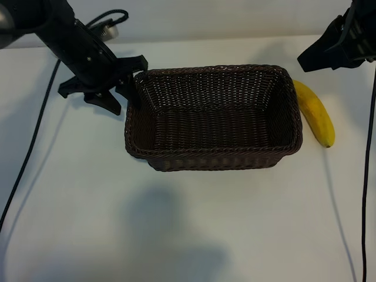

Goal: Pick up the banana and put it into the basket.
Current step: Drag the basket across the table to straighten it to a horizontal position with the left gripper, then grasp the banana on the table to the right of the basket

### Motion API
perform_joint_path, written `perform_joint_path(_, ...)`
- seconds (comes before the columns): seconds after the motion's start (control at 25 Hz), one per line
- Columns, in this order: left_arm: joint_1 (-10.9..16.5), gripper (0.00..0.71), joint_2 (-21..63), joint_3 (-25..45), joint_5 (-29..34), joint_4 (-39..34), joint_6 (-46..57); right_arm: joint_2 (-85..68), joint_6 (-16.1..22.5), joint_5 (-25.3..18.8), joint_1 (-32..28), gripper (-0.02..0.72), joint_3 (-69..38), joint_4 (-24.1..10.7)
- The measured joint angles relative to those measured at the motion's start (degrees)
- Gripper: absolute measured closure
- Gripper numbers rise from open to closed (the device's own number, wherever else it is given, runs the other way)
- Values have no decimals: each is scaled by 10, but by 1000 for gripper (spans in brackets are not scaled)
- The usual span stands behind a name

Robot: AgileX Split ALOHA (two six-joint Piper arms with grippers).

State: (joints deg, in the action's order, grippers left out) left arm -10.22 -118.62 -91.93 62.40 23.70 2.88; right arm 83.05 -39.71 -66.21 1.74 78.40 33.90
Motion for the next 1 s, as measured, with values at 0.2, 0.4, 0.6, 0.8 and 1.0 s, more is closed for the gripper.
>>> perform_joint_path(0.2,4,248,30,0,33,0,-8,0,0,0,0,454,0,0)
perform_joint_path(0.4,4,248,59,-4,49,-30,-11,0,0,0,0,454,0,1)
perform_joint_path(0.6,4,248,110,-4,49,-40,-11,0,0,0,0,454,0,1)
perform_joint_path(0.8,4,248,158,-4,49,-40,-23,0,0,0,0,454,0,1)
perform_joint_path(1.0,4,248,198,-4,49,-40,-29,0,0,0,0,454,0,1)
